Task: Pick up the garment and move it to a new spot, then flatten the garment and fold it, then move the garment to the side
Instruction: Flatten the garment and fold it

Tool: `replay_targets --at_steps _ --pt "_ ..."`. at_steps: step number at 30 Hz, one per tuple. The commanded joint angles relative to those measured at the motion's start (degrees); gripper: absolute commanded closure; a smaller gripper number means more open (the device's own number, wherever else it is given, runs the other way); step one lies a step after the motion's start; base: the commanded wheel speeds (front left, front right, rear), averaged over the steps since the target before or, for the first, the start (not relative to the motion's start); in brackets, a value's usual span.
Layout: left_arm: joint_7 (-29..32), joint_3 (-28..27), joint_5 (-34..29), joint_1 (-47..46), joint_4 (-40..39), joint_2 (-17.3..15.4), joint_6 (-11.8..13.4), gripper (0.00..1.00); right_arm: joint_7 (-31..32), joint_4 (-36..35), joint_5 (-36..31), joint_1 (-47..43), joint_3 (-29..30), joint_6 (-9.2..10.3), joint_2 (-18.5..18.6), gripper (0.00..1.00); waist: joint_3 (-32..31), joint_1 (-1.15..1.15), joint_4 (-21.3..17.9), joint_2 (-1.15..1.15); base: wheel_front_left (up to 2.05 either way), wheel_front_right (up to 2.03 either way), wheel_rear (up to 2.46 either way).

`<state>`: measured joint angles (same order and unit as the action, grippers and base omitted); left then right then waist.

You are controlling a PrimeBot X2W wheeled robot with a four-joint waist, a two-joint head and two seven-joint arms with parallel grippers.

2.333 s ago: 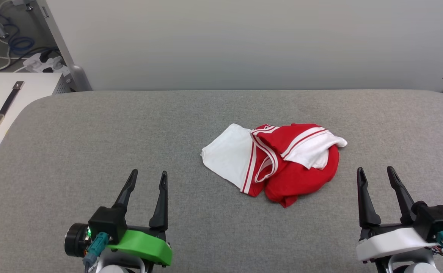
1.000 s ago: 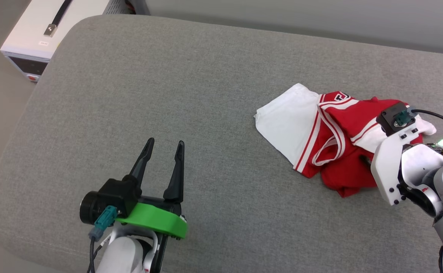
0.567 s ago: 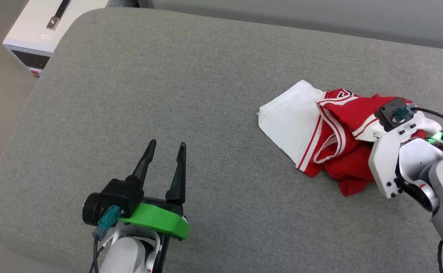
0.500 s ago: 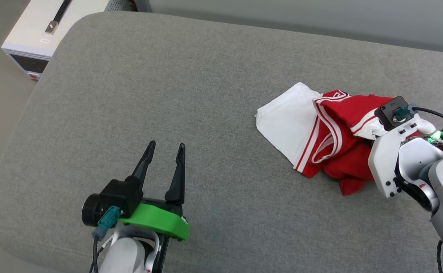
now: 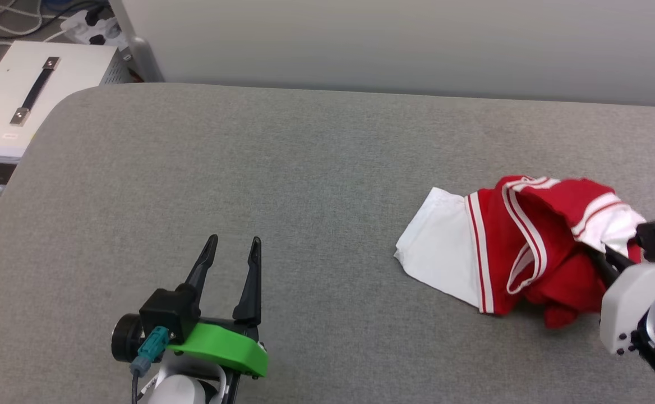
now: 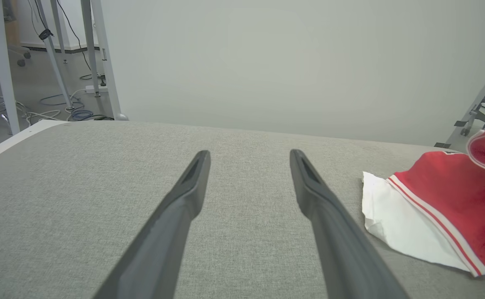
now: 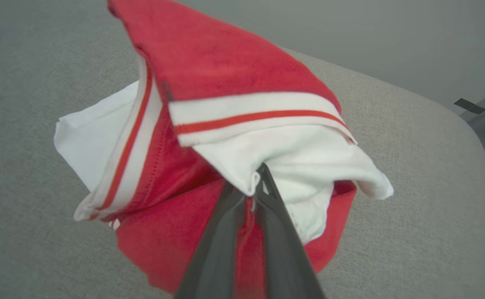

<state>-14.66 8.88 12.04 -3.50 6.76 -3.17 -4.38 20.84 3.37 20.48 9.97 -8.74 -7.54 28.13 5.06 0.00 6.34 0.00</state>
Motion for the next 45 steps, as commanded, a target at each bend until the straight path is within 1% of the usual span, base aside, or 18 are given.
replay_targets --at_steps 1,4,6,7,8,10,13,19,24,26,29,32,39,41,43,45 --pt "-0.3 -0.2 -0.5 0.6 -0.1 0.3 -0.3 0.00 -1.5 0.4 1.0 -2.5 2.1 0.05 -2.2 1.00 -1.3 0.00 -2.4 0.00 0.00 0.00 0.00" --pt "-0.3 -0.2 -0.7 0.7 0.2 0.3 -0.4 0.00 -4.7 2.5 1.6 -6.3 6.8 0.05 -6.2 1.00 -1.0 0.00 -3.4 0.00 0.00 0.00 0.00" --pt "-0.3 -0.3 -0.9 0.6 0.4 0.3 -0.5 0.00 -5.7 4.2 2.1 -7.5 8.9 0.05 -8.7 1.00 -0.8 0.00 -4.0 0.00 0.00 0.00 0.00" --pt "-0.3 -0.3 -0.9 0.5 0.6 0.3 -0.6 0.00 -6.0 4.8 1.5 -7.9 9.0 0.05 -9.1 0.72 -0.8 0.00 -4.1 0.00 0.00 0.00 0.00" --pt "-0.3 -0.3 -1.0 0.4 0.7 0.3 -0.6 0.00 -6.5 5.4 0.9 -8.1 9.5 0.05 -9.8 0.00 -0.7 0.00 -4.3 0.00 0.00 0.00 0.00" --pt "-0.3 -0.2 -1.0 0.2 1.0 0.3 -0.7 0.00 -7.0 5.8 0.6 -8.0 9.6 0.05 -10.9 0.00 -0.7 0.00 -4.7 0.00 0.00 0.00 0.00" --pt "-0.3 -0.1 -1.1 0.0 1.3 0.3 -0.9 0.00 -8.4 4.8 0.2 -7.3 10.0 0.05 -11.6 0.00 -0.9 0.00 -5.2 0.00 0.00 0.00 0.00" --pt "-0.3 1.0 0.6 -0.5 1.3 0.3 -1.2 0.00 -11.9 -1.6 0.9 -7.2 10.3 0.05 -11.4 0.00 -1.4 0.00 -6.2 0.00 0.00 0.00 0.00" --pt "-0.3 4.8 1.6 -2.3 4.0 0.3 -1.7 0.00 -14.4 -7.9 1.4 -9.2 11.2 0.05 -11.6 0.00 -1.2 0.00 -7.8 0.00 0.00 0.00 0.00" --pt "0.7 6.9 1.8 -4.2 6.0 0.3 -1.8 0.00 -14.9 -9.6 1.8 -10.0 11.8 0.05 -12.0 0.00 -1.0 0.00 -8.6 0.00 0.00 0.00 0.00" --pt "5.8 9.5 2.7 -7.8 8.1 0.3 -1.8 0.00 -15.1 -11.6 1.5 -10.9 12.7 0.05 -12.6 0.00 -0.3 0.00 -9.9 0.00 0.00 0.00 0.00" --pt "13.4 12.0 3.7 -12.7 8.8 0.3 -1.8 0.00 -15.2 -12.9 0.9 -11.5 13.2 0.05 -13.1 0.00 1.0 0.00 -11.5 0.00 0.00 0.00 0.00" --pt "35.6 15.6 3.8 -23.5 12.4 0.2 -1.7 0.00 -16.6 -14.3 -0.4 -10.8 11.9 0.05 -14.0 0.00 4.7 0.00 -15.4 0.00 0.00 0.00 0.00" --pt "40.3 16.3 3.3 -25.4 13.7 -0.3 -1.4 0.00 -17.3 -14.3 -0.9 -10.4 11.4 0.05 -14.2 0.00 5.7 0.00 -16.7 0.00 0.00 0.00 0.00" --pt "43.5 16.6 3.2 -26.6 14.9 -0.6 -1.2 0.00 -17.7 -13.9 -1.2 -10.1 11.1 0.05 -14.8 0.00 6.7 0.00 -17.8 0.00 0.00 0.00 0.00" --pt "45.3 16.7 3.0 -27.4 16.2 -0.9 -0.8 0.00 -18.3 -13.6 -1.4 -9.7 10.7 0.05 -15.3 0.00 7.5 0.00 -18.8 0.00 0.00 0.00 0.00"
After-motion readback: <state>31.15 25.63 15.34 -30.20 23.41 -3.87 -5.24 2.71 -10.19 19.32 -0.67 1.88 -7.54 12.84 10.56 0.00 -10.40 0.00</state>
